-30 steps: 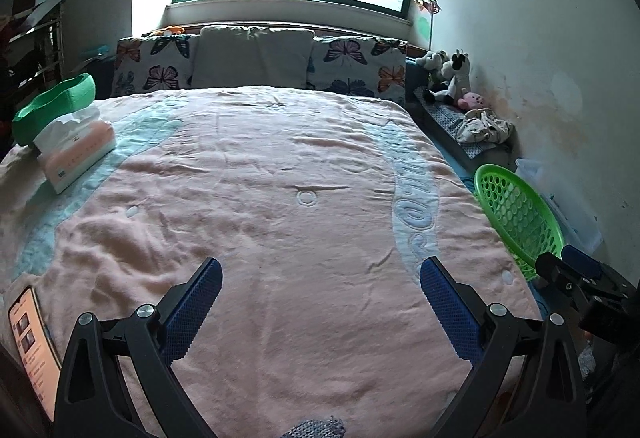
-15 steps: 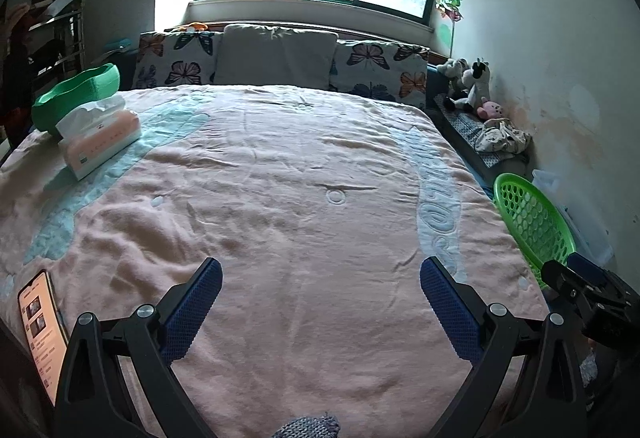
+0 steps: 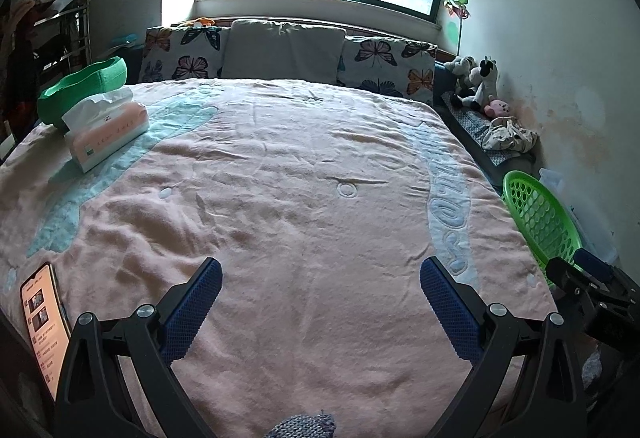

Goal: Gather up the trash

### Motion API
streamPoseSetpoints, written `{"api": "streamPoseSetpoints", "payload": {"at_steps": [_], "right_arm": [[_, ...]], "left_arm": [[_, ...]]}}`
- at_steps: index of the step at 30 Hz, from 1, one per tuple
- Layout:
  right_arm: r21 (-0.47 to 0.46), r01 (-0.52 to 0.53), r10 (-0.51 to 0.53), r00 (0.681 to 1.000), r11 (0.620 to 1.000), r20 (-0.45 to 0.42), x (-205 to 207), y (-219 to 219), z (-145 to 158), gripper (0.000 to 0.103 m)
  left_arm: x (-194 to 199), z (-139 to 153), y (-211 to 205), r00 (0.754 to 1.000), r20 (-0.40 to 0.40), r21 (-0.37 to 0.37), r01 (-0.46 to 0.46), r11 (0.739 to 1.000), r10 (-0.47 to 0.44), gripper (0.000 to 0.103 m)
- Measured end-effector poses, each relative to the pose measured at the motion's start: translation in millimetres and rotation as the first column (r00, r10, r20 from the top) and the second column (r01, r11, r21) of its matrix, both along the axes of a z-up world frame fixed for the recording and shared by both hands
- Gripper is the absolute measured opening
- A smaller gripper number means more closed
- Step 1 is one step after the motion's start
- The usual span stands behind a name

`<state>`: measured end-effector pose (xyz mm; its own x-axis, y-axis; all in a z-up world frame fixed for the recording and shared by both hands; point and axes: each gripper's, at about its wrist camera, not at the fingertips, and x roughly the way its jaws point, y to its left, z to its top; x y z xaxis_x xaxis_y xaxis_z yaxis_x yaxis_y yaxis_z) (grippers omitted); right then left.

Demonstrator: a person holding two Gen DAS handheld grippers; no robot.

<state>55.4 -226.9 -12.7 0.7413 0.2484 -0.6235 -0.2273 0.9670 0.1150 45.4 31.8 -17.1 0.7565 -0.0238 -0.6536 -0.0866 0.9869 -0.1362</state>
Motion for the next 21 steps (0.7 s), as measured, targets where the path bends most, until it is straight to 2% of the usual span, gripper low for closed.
{"api": "streamPoseSetpoints", "payload": {"at_steps": [21], "right_arm": [[0.005, -0.007, 0.007, 1.000, 1.000, -0.014, 3.6, 0.7, -4.3, 0.099]], "left_arm": [[1.8, -7.2, 1.2, 1.000, -0.025, 0.002, -0.005, 1.000, 0.005, 0.096]]}}
